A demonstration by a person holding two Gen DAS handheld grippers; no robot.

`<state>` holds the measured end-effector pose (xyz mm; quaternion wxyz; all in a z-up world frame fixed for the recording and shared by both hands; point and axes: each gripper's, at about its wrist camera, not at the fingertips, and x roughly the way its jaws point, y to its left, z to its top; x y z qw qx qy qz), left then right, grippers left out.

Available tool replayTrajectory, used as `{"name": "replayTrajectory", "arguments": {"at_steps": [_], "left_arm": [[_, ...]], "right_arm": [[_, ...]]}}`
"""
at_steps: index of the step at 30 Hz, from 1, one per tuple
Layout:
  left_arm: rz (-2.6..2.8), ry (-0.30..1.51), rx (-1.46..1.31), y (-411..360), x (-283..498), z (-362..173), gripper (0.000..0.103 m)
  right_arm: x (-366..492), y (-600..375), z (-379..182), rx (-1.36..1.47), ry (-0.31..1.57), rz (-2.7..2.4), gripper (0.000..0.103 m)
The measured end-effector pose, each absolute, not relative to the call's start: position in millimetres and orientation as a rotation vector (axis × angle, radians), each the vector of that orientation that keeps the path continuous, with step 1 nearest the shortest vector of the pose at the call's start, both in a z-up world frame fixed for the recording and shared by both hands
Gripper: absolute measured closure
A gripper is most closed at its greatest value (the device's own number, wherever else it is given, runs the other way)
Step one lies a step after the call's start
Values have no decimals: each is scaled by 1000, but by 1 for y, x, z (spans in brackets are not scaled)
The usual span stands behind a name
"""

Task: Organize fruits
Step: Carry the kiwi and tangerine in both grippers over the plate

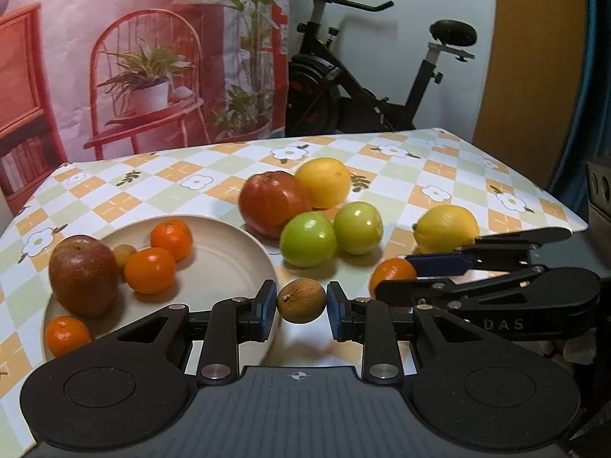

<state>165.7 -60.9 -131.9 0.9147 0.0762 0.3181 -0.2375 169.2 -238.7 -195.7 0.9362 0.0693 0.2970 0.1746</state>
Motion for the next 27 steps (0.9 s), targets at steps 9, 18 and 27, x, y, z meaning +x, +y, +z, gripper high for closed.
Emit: {"name": "replayTrajectory", "arguments": {"at_steps": [9,18,27], "left_arm": [[-373,671,62,-31,183,-125,73],[-224,724,28,-2,205,-133,73],[-173,731,35,9,208,-140,73]], "right_arm": [[170,-238,-196,140,609,357,66],[170,-238,-196,139,608,361,66],[170,-237,-196,113,609,352,66]]}}
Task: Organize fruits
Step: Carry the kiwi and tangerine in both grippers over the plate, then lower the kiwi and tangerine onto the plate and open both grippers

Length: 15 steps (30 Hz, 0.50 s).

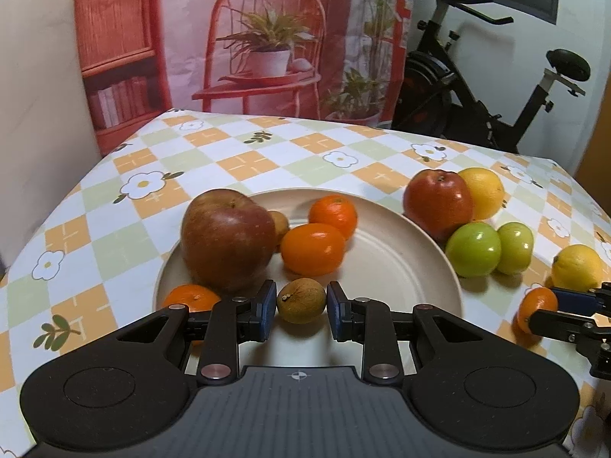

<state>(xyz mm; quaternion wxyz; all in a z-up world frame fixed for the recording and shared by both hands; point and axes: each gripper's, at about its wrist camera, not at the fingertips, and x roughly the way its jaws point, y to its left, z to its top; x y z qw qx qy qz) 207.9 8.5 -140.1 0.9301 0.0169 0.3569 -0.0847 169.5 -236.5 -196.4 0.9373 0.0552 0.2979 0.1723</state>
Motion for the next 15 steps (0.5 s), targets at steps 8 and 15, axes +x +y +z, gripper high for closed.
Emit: {"name": "replayTrajectory", "arguments": {"at_steps": [8,15], "left_arm": [[-160,721,16,17,208,-143,73],[-174,717,-20,22,208,-144,72]], "right_arm": [[171,-231,-190,86,618,344,66],[183,-220,-164,64,579,380,66]]}}
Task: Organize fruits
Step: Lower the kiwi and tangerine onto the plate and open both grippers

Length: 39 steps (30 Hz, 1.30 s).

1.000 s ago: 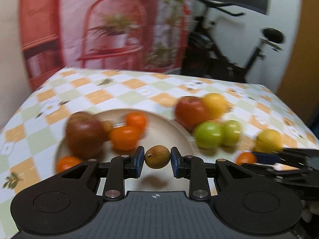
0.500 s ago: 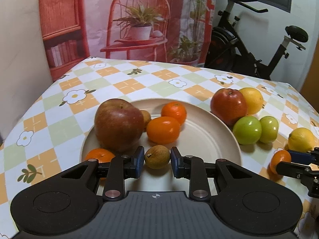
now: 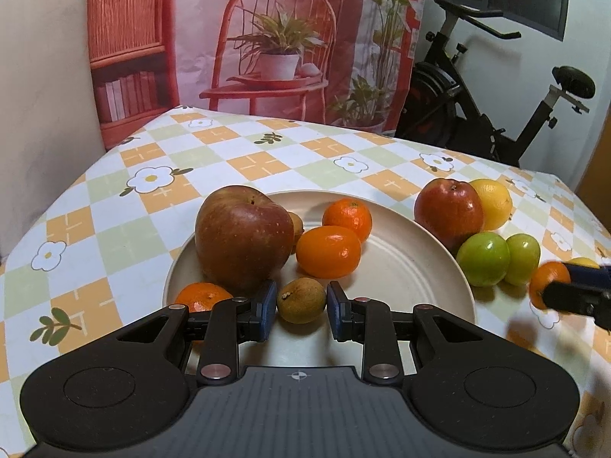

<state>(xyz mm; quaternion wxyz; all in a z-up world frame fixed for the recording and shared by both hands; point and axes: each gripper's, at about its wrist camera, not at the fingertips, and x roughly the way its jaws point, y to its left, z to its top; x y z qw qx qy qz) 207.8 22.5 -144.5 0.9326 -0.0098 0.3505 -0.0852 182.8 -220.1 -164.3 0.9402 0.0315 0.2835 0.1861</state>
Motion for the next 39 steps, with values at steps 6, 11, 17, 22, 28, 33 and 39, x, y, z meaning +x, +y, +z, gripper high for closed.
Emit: {"name": "replayTrajectory", "arguments": {"at_steps": [6,11,17,22,28,33,39], "left_arm": [[-160,743,-58,30,213,-149,72],[-171,752,-98,35,213,-149,72],[-177,747,-108,36,212,-150,72],[-178,746,-108,35,212,-150,72],[-176,746,-105,34,211,-150,72],[-186,752,-113,33,210,-149,67],[-174,730,-104,32,207,-145,66]], "right_arm": [[217,-177,-149,-109,573,488,66],[246,-137,-151,-267,600,557,66],[274,-110,-162,-316,656,560,66],[283,-101,-171,-336,680,561,66],[284,-101,-172,-317,671,548,65],[275,-114,-163,-237,638,529,65],[245,-147,-157,-102,575,455,65]]}}
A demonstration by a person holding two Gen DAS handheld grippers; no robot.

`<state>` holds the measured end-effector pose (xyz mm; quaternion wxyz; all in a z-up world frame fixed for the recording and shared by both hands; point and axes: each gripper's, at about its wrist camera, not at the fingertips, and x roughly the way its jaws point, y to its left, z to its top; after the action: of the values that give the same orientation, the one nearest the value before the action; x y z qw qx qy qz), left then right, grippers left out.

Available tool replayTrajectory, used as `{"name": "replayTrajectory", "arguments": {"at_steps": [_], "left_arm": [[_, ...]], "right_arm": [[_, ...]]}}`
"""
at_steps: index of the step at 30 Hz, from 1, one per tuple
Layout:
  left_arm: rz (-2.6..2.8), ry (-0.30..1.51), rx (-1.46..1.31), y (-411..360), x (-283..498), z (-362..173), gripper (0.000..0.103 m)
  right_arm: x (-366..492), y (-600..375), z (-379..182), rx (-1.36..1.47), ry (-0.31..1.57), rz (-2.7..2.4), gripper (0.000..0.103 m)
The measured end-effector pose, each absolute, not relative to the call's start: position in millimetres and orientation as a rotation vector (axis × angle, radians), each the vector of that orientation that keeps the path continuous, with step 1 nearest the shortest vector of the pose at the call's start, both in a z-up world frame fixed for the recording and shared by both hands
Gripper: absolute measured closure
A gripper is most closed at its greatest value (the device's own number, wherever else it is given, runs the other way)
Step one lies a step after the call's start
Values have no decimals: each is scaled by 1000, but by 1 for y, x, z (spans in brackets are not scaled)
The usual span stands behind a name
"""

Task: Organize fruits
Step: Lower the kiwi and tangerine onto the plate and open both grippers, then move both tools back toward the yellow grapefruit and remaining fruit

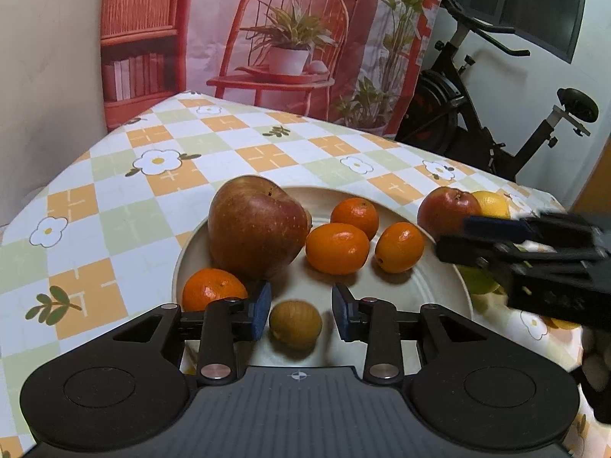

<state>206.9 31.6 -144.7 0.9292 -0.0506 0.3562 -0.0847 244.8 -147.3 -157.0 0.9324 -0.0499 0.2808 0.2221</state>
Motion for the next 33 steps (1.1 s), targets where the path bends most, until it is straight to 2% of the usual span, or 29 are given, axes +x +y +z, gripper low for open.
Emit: {"name": "replayTrajectory", "arguments": {"at_steps": [11,26,33], "left_arm": [[-188,667,-54,14,194,-131,66],[-245,668,16,-6,181,-132,66],[-250,663,23,-7,179,-133,59]], "right_arm": [[190,-201,-171,-21,551,321,65],[181,-219,-176,32,539,276,65],[174,-226,-176,40,528,253,65]]}}
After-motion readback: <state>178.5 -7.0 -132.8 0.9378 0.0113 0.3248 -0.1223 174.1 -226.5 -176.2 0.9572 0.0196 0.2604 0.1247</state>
